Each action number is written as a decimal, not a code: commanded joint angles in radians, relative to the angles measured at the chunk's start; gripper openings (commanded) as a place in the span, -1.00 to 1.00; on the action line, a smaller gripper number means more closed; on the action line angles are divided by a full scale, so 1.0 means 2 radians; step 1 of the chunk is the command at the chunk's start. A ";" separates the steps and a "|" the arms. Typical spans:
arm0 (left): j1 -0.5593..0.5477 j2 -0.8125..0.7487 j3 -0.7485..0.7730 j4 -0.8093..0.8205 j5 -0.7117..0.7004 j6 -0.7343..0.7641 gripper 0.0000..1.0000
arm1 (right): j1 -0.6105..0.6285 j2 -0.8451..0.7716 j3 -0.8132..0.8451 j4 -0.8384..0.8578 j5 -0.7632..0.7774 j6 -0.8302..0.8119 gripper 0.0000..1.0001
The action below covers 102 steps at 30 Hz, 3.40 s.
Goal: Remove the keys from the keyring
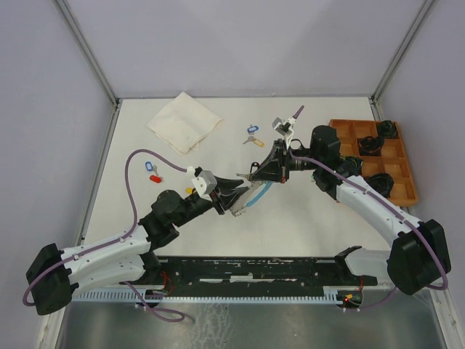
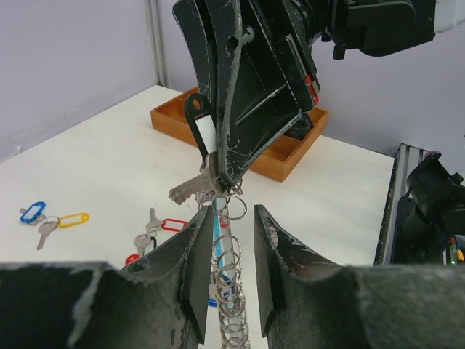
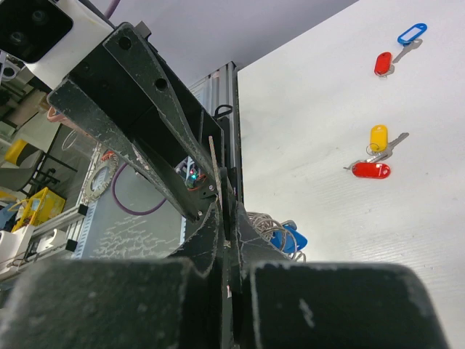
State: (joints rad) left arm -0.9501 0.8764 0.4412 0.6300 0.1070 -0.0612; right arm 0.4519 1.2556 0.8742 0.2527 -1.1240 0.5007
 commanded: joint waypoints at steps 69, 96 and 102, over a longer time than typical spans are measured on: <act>-0.005 0.088 0.125 -0.172 0.037 0.176 -0.94 | 0.017 -0.009 0.100 -0.163 0.031 -0.065 -0.99; -0.020 0.102 0.142 -0.221 0.033 0.323 -0.94 | 0.041 0.052 0.174 -0.328 0.060 -0.123 -0.99; -0.021 0.081 0.122 -0.194 0.038 0.323 -0.94 | 0.040 0.057 0.182 -0.348 0.060 -0.139 -0.99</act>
State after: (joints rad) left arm -0.9844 1.0668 0.6807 0.1848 0.1745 0.5323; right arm 0.5087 1.3766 1.1591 -0.4515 -0.9409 0.2367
